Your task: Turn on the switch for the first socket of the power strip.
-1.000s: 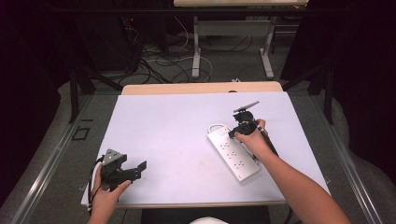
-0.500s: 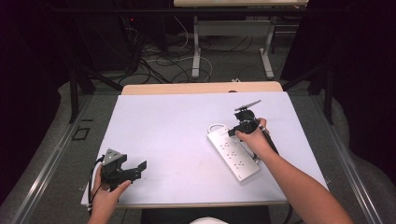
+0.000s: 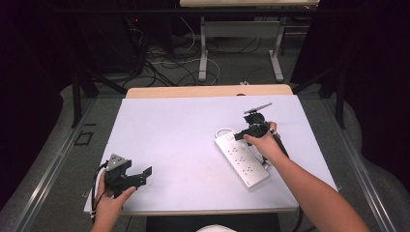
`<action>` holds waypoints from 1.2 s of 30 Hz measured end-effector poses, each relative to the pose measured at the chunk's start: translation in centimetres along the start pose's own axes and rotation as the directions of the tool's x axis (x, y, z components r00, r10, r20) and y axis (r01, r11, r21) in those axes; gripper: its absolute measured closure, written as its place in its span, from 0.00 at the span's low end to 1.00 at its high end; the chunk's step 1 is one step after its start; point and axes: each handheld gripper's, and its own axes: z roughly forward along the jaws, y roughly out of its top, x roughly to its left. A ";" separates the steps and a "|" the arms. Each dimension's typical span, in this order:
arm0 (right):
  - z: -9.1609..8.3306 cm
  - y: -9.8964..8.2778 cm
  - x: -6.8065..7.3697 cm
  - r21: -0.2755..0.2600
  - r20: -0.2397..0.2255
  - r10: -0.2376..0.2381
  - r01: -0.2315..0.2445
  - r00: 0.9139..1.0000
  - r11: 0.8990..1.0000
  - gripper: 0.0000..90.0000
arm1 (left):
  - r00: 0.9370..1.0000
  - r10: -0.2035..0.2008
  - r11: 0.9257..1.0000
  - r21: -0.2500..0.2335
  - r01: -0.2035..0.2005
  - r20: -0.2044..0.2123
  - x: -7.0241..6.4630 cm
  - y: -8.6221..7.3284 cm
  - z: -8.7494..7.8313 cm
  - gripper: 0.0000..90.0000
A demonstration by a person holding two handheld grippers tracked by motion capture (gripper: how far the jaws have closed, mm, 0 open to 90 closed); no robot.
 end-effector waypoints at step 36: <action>-1.4 -0.9 2.5 -0.006 -0.042 -0.120 0.119 0.992 0.993 0.39 | 1.000 0.000 1.000 0.001 0.000 -0.001 0.0 0.0 0.0 0.14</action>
